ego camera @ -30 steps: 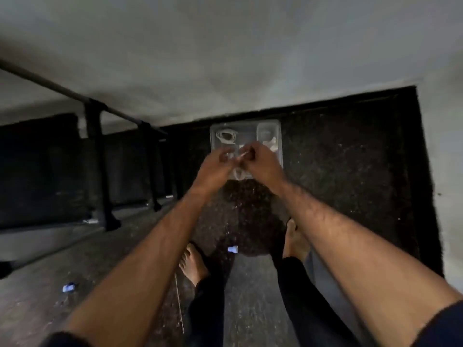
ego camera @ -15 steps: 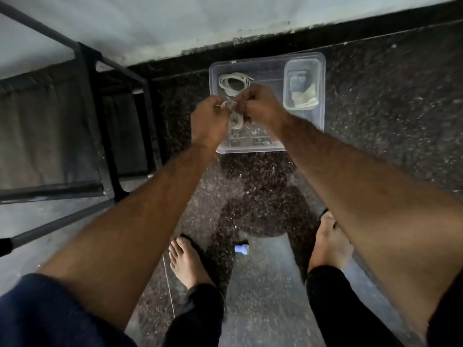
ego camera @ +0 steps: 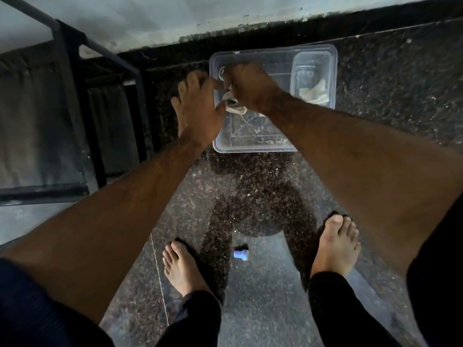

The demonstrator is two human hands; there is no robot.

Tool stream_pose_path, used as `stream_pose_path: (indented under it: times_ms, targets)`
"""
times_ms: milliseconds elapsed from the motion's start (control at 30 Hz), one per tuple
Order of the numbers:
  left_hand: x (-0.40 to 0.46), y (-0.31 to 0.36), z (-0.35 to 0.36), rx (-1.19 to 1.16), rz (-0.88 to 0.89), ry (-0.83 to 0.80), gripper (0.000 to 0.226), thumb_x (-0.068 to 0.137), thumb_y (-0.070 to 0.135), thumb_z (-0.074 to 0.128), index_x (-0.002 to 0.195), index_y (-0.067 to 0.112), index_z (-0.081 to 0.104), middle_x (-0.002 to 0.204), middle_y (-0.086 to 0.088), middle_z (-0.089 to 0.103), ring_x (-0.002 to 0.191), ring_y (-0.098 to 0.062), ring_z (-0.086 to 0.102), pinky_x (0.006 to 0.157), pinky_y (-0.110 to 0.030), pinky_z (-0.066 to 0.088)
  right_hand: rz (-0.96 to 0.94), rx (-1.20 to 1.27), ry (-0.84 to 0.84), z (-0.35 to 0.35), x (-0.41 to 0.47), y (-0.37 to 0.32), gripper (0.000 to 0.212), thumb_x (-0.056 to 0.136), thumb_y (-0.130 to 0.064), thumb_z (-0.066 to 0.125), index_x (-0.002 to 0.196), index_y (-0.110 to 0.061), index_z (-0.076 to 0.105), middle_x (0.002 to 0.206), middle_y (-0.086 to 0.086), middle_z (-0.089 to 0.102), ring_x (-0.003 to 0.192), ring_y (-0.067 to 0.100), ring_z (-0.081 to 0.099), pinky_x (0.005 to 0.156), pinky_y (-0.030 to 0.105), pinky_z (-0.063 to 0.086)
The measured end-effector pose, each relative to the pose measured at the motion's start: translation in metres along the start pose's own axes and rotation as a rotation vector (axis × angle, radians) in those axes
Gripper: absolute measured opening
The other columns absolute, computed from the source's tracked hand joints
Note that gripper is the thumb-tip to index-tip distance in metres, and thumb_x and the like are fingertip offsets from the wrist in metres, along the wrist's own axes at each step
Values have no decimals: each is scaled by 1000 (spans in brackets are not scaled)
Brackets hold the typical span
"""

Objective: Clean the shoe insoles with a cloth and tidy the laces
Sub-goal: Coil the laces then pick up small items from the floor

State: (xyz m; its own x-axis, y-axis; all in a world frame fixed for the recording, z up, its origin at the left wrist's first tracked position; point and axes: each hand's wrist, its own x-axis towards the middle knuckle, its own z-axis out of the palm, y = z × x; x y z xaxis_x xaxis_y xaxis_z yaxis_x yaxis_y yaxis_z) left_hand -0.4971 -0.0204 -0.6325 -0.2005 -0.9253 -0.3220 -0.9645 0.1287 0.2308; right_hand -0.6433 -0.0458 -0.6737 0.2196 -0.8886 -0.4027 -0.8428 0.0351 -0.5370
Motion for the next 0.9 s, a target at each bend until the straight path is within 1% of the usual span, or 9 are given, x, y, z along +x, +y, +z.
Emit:
stream_pose_path:
  times_ms: [167, 267, 333, 400, 467, 600, 700, 800, 900]
  targets:
    - [-10, -3, -4, -27, 23, -23, 41, 91, 32, 63, 130, 22, 55, 142, -5, 42, 131, -31, 39, 102, -55, 33, -9, 156, 246, -12, -24, -3, 26, 88, -10, 48, 102, -3, 69, 107, 20, 71, 104, 36, 65, 87, 38, 45]
    - [-30, -4, -12, -46, 51, -36, 44, 90, 27, 64, 132, 21, 53, 146, -4, 40, 133, -30, 38, 103, -53, 32, 10, 220, 342, -22, -51, -5, 26, 82, -8, 49, 97, -3, 69, 98, 18, 71, 95, 34, 66, 83, 41, 50]
    - [-53, -4, -23, -40, 91, -52, 46, 88, 23, 65, 132, 21, 52, 148, -4, 38, 134, -29, 38, 103, -51, 33, 56, 280, 372, -20, -82, -11, 18, 88, -3, 55, 98, -5, 70, 99, 13, 71, 92, 26, 67, 81, 34, 52]
    - [-87, -3, -38, -22, 145, -84, 45, 87, 20, 63, 131, 22, 53, 148, -5, 39, 133, -28, 39, 102, -50, 35, 117, 353, 326, -16, -129, -27, 15, 94, 0, 57, 99, -8, 68, 100, 6, 68, 90, 14, 63, 78, 19, 50]
    - [-127, -2, -54, -16, 183, -150, 46, 85, 18, 61, 130, 22, 54, 148, -5, 40, 133, -30, 40, 102, -52, 36, 159, 423, 259, -9, -187, -49, 17, 95, 1, 57, 97, -11, 68, 99, 0, 65, 87, 3, 58, 80, 14, 44]
    - [-215, -6, -91, -27, 219, -329, 49, 84, 16, 63, 132, 22, 53, 153, -6, 36, 134, -32, 41, 106, -53, 37, 282, 474, 222, 4, -299, -95, 18, 89, 1, 62, 94, -12, 73, 98, 1, 69, 91, 12, 63, 85, 26, 48]
    - [-270, -12, -121, 0, 205, -404, 51, 89, 19, 62, 138, 22, 49, 151, -7, 37, 132, -33, 43, 106, -51, 38, 379, 458, 213, 11, -364, -124, 16, 86, 1, 66, 93, -13, 71, 95, 2, 68, 86, 16, 64, 81, 27, 49]
    - [-310, -22, -141, 15, 239, -436, 57, 90, 19, 60, 144, 21, 44, 154, -6, 36, 136, -30, 42, 107, -49, 41, 410, 461, 145, 26, -402, -146, 20, 85, -3, 62, 94, -18, 70, 92, 0, 65, 81, 18, 63, 78, 41, 56]
    - [-335, -35, -136, 78, 303, -441, 64, 91, 21, 59, 151, 17, 36, 159, -6, 31, 143, -27, 34, 113, -48, 37, 421, 457, 85, 47, -411, -158, 24, 86, -2, 61, 99, -20, 69, 94, -1, 64, 80, 18, 63, 77, 44, 57]
